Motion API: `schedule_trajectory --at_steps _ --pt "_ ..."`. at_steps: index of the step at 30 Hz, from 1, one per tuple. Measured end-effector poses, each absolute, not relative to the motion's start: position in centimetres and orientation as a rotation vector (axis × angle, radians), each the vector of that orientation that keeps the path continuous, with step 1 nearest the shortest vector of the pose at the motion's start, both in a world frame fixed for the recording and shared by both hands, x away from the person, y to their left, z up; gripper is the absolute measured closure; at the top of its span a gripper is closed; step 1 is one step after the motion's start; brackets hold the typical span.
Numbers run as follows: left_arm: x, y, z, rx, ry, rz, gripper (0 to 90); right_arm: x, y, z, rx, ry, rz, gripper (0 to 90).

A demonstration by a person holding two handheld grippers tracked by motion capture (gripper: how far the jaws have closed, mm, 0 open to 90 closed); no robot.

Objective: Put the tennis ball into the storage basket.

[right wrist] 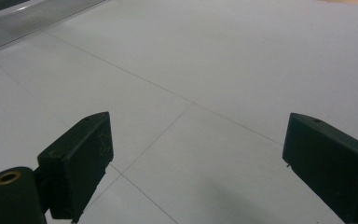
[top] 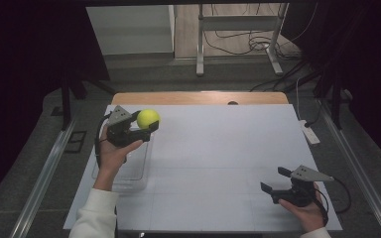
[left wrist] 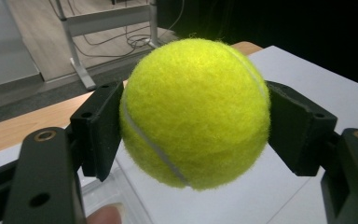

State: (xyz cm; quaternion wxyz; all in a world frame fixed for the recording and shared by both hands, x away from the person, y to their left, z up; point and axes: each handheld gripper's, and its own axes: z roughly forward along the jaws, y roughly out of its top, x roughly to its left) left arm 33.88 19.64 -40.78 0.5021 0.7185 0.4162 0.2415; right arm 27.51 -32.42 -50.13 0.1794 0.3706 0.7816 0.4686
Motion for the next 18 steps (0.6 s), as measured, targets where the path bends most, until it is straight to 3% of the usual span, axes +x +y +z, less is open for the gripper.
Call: schedule_trajectory --at_steps 18 --pt "34.5 21.5 -41.4 1.707 1.067 0.585 26.4 27.7 -32.6 -50.2 1.058 2.203 1.332 9.0"
